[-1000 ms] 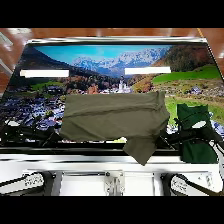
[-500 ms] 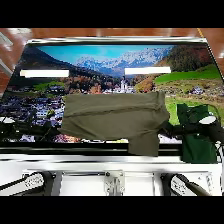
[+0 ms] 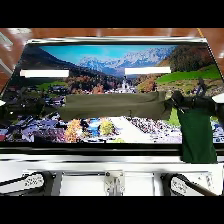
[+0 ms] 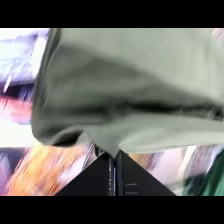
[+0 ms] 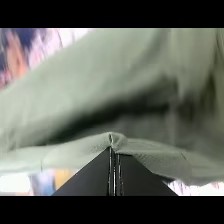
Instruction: Fold the shirts.
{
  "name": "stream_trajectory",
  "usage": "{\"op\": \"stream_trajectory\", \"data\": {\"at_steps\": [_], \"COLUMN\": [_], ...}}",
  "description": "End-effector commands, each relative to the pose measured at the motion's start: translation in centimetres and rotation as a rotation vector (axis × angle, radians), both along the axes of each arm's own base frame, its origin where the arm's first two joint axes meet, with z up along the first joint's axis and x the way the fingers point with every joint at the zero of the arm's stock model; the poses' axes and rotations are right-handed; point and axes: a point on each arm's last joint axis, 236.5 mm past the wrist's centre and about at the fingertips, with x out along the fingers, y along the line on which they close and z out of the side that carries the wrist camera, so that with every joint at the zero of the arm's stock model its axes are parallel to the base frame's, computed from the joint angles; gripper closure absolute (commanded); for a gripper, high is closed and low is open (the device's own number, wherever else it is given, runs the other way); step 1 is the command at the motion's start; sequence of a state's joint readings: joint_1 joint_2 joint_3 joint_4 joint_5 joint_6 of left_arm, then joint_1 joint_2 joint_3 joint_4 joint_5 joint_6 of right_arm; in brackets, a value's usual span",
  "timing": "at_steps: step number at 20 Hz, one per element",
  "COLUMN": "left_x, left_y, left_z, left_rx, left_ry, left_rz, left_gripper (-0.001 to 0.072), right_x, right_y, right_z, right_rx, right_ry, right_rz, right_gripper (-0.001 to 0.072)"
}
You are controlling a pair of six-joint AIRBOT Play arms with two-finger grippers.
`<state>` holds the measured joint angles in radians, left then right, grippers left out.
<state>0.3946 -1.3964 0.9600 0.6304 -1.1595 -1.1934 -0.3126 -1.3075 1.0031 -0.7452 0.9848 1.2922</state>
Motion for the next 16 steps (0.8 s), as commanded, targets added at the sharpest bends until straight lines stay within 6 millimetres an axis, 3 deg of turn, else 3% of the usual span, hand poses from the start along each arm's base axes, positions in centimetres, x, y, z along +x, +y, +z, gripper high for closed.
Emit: {"op": "stream_trajectory", "data": {"at_steps": [1, 5, 8, 11, 12, 13, 14, 16], "left_x": [5.7, 9.6, 10.8, 10.9, 10.8, 10.4, 9.9, 8.5], "left_y": [-1.3, -2.7, -3.1, -2.4, -2.1, -1.8, -1.5, -0.2], "left_z": [0.3, -3.0, -5.1, -5.9, -5.7, -5.3, -4.7, -3.0], "left_rx": [-0.017, -0.047, -0.052, -0.059, -0.067, -0.084, -0.105, -0.160], "left_ry": [-0.047, 0.020, 0.043, 0.064, 0.068, 0.077, 0.087, 0.114], "left_rz": [0.017, 0.023, 0.010, 0.027, 0.026, 0.011, -0.009, -0.043], "left_gripper": [0.0671, 0.0670, 0.0670, 0.0643, 0.0504, 0.0201, 0.0053, 0.0062], "right_x": [6.0, 9.5, 9.7, 9.2, 9.0, 8.7, 8.4, 6.8], "right_y": [0.2, 1.4, 1.1, 0.3, 0.2, 0.1, -0.4, -2.8], "right_z": [-0.7, -5.1, -8.3, -9.3, -9.0, -8.5, -7.7, -6.4], "right_rx": [-0.023, -0.031, -0.033, -0.102, -0.126, -0.145, -0.166, -0.236], "right_ry": [-0.055, -0.017, 0.031, 0.040, 0.032, 0.021, 0.004, 0.019], "right_rz": [-0.055, -0.050, -0.064, -0.024, 0.000, 0.025, 0.054, 0.088], "right_gripper": [0.0653, 0.0653, 0.0653, 0.0622, 0.0432, 0.0119, 0.0036, 0.0037]}}
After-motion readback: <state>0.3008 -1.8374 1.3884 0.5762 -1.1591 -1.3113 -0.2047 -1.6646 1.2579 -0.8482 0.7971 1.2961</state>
